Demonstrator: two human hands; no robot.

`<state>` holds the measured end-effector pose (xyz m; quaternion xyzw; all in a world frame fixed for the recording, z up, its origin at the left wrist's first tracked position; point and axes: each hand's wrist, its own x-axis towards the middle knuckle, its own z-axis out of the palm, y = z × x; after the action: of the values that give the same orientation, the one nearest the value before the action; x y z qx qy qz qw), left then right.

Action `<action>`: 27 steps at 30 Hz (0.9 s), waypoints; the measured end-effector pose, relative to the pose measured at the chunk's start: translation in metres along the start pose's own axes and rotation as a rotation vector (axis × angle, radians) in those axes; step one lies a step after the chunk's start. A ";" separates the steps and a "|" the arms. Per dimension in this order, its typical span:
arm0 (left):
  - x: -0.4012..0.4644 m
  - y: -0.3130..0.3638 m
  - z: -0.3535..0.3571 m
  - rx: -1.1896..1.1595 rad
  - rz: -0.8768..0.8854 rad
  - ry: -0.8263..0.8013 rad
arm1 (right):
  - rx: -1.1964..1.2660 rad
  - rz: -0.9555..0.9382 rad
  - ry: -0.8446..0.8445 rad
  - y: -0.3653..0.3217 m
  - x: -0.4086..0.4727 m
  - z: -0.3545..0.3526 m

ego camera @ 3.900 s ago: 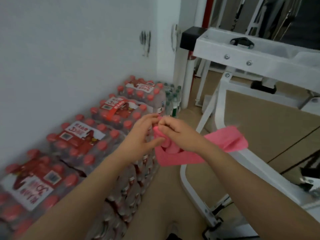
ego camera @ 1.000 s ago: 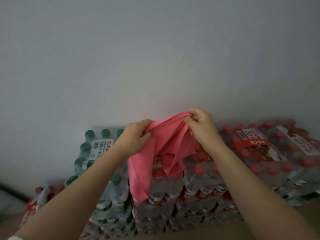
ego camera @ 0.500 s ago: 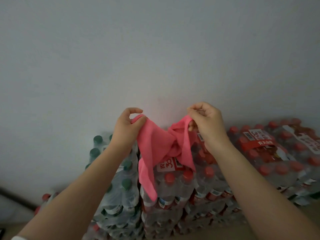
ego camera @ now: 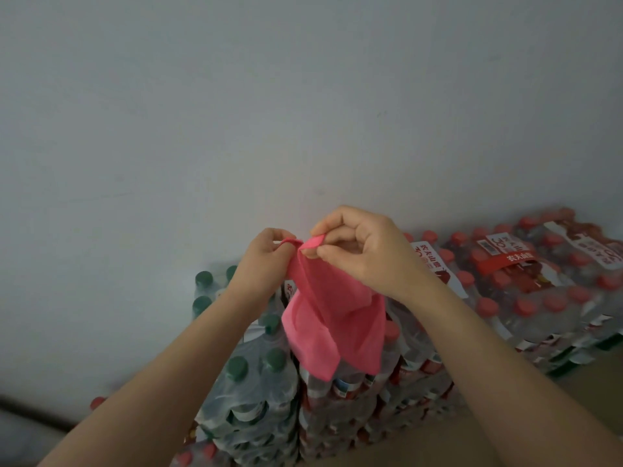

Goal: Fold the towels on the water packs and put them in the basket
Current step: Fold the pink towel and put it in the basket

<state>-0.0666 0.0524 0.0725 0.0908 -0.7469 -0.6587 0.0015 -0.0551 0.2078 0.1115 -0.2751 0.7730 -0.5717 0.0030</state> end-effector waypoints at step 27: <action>-0.013 0.006 0.003 -0.558 0.123 -0.364 | -0.263 -0.006 0.557 0.007 0.023 0.038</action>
<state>-0.0545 0.0575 0.0794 -0.0775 -0.5300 -0.8418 -0.0671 -0.0656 0.1661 0.0991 -0.1078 0.8106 -0.5202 -0.2464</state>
